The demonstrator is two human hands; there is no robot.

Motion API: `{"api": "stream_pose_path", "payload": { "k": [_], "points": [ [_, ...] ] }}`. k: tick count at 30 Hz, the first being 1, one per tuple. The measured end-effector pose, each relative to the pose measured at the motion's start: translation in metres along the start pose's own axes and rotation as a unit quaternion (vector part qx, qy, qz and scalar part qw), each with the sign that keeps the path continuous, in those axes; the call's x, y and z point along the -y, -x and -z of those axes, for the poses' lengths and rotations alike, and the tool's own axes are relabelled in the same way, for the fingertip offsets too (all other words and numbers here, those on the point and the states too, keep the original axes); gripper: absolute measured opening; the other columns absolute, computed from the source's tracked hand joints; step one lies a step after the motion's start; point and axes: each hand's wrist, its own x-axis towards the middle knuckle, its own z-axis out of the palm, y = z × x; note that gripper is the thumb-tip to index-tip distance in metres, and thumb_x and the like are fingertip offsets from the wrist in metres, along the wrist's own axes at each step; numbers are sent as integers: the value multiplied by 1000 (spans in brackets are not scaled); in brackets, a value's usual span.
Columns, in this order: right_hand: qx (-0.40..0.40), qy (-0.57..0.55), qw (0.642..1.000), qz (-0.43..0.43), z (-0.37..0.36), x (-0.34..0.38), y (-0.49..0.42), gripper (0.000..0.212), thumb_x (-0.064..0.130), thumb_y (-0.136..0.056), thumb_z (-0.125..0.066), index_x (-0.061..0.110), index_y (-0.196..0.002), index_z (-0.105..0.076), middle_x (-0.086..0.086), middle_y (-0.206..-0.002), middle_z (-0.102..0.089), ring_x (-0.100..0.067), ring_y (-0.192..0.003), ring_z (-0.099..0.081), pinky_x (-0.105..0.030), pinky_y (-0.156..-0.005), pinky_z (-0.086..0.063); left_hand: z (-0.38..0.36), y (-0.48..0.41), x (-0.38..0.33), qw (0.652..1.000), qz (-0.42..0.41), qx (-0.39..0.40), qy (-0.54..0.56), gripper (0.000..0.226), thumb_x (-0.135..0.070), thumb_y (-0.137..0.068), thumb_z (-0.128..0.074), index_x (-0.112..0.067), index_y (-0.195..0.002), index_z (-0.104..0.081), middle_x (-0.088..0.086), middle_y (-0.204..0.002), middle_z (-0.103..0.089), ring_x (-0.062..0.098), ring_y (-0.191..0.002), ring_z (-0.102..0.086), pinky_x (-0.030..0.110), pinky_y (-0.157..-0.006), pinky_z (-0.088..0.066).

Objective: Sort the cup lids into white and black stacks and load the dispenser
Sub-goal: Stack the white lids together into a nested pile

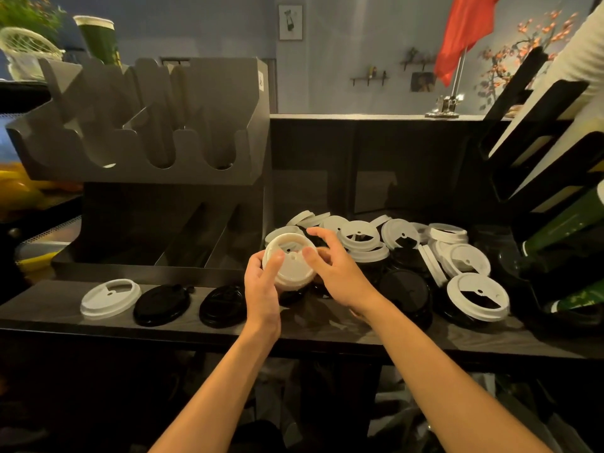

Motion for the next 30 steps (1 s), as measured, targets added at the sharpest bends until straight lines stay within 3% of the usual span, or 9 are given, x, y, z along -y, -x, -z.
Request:
{"api": "stream_pose_path", "payload": {
  "k": [4, 8, 11, 14, 16, 19, 22, 27, 30],
  "points": [
    [-12, -41, 999, -11, 3, 4, -7, 34, 31, -102, -58, 42, -133, -47, 7, -119, -65, -11, -108, -64, -18, -73, -57, 4, -8, -6, 999, -6, 36, -11, 64, -53, -75, -73, -12, -121, -57, 19, -119, -69, 35, -106, -70, 44, -86, -59],
    [3, -20, 999, -33, 6, 14, -16, 29, 39, -101, -56, 37, -129, -50, 5, -120, -67, -12, -105, -67, -22, -72, -60, 12, -19, -16, 998, -5, 58, -18, 77, -59, -66, -82, -11, -121, -58, 15, -115, -72, 30, -103, -72, 39, -83, -60],
    [-52, 24, 998, -26, 6, 17, -33, 19, 39, -106, -46, 31, -117, -59, 3, -111, -69, -14, -103, -67, -36, -88, -60, 16, -24, -15, 999, -25, 26, -36, 54, -49, -79, -80, -13, -115, -61, 12, -109, -71, 28, -99, -71, 28, -74, -56],
    [-92, 155, 984, -10, 12, 20, -57, 24, 31, -103, -54, 25, -126, -56, 8, -114, -61, -11, -106, -60, -30, -89, -53, 19, -25, -13, 998, -36, -1, -51, 32, -32, -91, -73, -15, -114, -60, 10, -106, -70, 18, -90, -71, 19, -66, -55],
    [-42, 246, 968, -19, 14, 21, -74, 39, 31, -96, -64, 25, -134, -53, 6, -124, -56, -15, -115, -58, -28, -89, -48, 21, -26, -10, 996, -55, -28, -62, 36, -36, -88, -74, -17, -114, -59, 7, -106, -69, 17, -91, -72, 19, -66, -56],
    [51, 350, 935, -38, 8, 19, -95, 67, 40, -87, -75, 27, -145, -44, -2, -144, -46, -24, -127, -53, -38, -101, -50, 24, -26, -6, 992, -82, -54, -84, 52, -52, -76, -72, -21, -115, -57, 4, -107, -67, 22, -96, -70, 23, -68, -58],
    [93, 379, 920, -43, -3, 18, -109, 80, 45, -85, -77, 31, -151, -34, -4, -151, -44, -26, -130, -50, -44, -106, -48, 28, -29, -1, 990, -79, -75, -88, 43, -45, -85, -73, -21, -117, -56, 4, -108, -65, 22, -95, -69, 17, -62, -56],
    [144, 426, 890, -79, -9, 22, -119, 79, 40, -88, -73, 33, -154, -31, -7, -148, -49, -30, -127, -53, -44, -103, -49, 29, -33, 2, 991, -66, -74, -93, 36, -38, -91, -72, -21, -117, -54, 3, -105, -66, 21, -94, -69, 18, -63, -55],
    [122, 450, 881, -83, -9, 21, -121, 75, 41, -86, -75, 36, -150, -37, -6, -147, -50, -30, -125, -54, -43, -102, -50, 28, -33, 3, 991, -68, -69, -90, 35, -37, -91, -73, -22, -116, -54, 2, -104, -66, 19, -93, -69, 15, -63, -54]
  ]
}}
